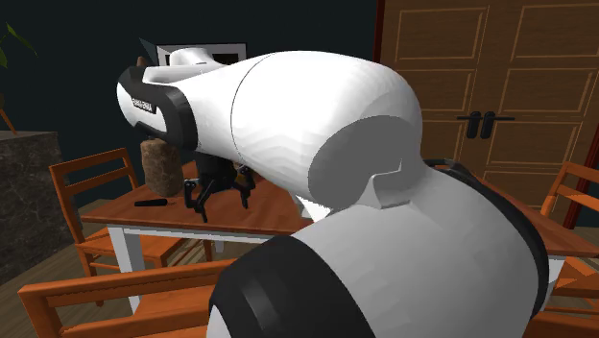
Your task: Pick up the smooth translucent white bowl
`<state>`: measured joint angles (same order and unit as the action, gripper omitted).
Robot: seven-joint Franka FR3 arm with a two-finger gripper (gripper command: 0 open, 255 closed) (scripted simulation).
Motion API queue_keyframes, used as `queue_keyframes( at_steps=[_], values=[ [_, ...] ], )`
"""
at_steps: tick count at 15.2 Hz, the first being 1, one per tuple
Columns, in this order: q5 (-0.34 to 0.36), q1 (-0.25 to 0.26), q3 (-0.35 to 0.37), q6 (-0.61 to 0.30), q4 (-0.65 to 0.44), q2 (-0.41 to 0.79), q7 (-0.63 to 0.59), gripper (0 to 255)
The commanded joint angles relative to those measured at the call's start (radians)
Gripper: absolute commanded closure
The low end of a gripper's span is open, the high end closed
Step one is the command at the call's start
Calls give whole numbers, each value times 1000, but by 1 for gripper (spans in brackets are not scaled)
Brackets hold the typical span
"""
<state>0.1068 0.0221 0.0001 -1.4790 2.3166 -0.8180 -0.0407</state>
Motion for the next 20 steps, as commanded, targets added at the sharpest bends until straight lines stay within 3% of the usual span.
queue_keyframes(
  at_steps=[1,11,20],
  values=[
    [0,0,0,0,0,0,0,0],
    [163,-67,-128,-141,-120,247,133,0],
    [249,-114,-228,-241,-318,509,243,0]
  ],
)
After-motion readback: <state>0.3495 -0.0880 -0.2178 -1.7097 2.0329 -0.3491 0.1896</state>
